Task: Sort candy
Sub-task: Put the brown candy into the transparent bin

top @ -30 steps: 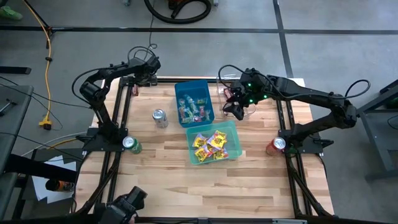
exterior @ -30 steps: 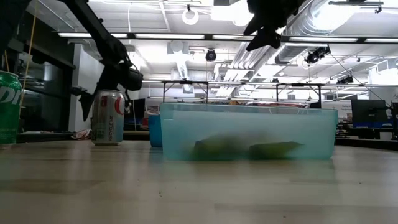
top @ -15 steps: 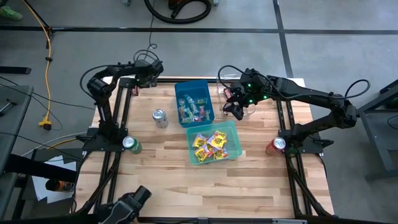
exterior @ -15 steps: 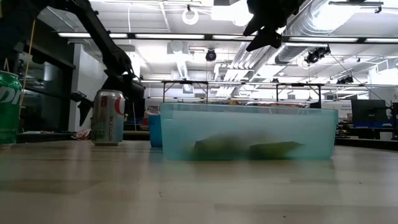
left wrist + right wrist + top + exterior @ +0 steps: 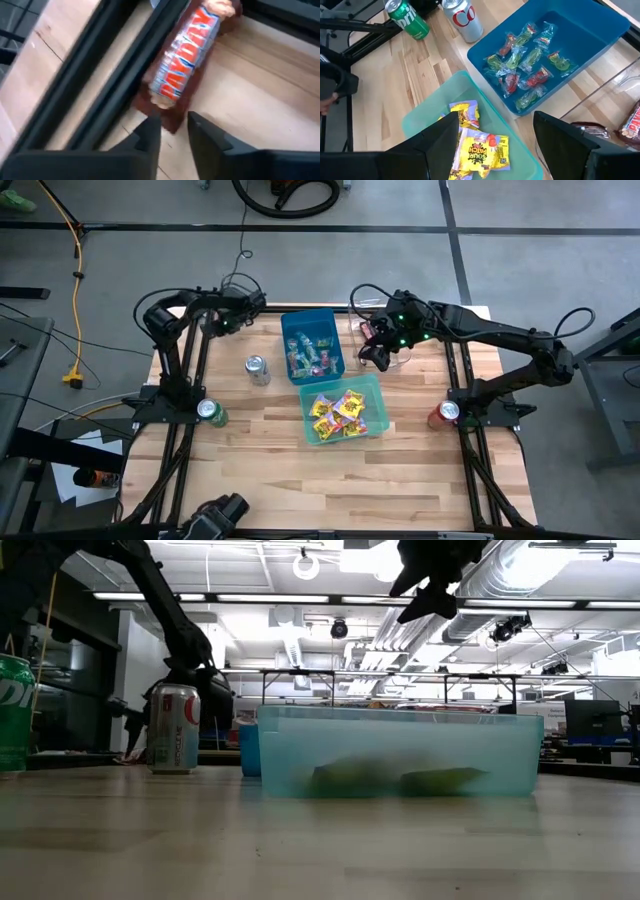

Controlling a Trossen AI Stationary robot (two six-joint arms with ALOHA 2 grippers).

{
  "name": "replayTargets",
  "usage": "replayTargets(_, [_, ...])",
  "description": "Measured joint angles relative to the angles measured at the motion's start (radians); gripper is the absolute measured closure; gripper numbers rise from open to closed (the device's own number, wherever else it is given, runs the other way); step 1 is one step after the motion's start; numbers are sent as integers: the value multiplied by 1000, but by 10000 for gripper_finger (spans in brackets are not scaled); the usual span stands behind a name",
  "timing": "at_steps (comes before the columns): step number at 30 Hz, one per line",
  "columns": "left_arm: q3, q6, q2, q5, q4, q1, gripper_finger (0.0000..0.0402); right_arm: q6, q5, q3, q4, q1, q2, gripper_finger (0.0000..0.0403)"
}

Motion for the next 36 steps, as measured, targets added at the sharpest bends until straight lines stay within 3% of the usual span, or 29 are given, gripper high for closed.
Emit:
replayTargets(8, [-46,-6,-4,22,90,-43,398,-1,-1,0,-4,50,0,151])
replayTargets(20, [-50,109,-74,146,137,-163,401,-85,48,0,-20,81,0,151])
replayTargets(31, [-49,89,-280,-15,137,-147,401,-109,71,0,21,78,0,151])
replayTargets(36, [-72,92,-259,27,157,-92,400,-110,76,0,45,78,0,151])
